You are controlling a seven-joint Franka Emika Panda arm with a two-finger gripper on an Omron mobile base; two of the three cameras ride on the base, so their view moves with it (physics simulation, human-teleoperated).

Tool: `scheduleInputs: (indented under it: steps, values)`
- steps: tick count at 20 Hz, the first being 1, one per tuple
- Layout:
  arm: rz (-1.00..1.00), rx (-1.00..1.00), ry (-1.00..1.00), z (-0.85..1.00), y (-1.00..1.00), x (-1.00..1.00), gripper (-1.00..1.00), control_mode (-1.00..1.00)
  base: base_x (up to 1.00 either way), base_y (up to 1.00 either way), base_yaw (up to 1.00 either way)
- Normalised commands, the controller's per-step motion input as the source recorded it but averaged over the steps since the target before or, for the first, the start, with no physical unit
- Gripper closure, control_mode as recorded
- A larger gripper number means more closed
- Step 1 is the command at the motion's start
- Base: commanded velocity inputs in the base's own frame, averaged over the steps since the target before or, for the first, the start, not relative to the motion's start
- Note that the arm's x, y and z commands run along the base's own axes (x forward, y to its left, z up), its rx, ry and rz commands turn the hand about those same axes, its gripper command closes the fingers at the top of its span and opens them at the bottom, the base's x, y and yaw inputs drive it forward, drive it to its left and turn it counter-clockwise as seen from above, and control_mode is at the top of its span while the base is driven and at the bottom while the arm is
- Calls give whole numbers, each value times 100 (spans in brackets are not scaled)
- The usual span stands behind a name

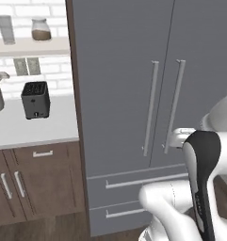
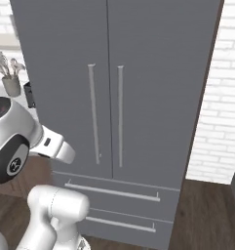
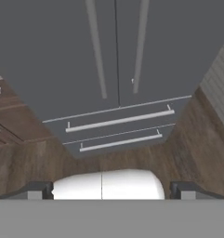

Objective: Take the strawberry from the fridge and place it on top of the pancake, located on the dining counter.

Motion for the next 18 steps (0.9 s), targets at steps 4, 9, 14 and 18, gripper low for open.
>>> scheduleInputs:
  steps: [4, 9, 14, 18]
  values:
    - [0, 0, 0, 0, 0, 0, -100, 100, -34, -4, 0]
    - [0, 0, 0, 0, 0, 0, -100, 100, -3, -23, 0]
    - [0, 0, 0, 0, 0, 0, -100, 100, -8, -30, 0]
    - [0, 0, 0, 0, 0, 0, -100, 100, -49, -5, 0]
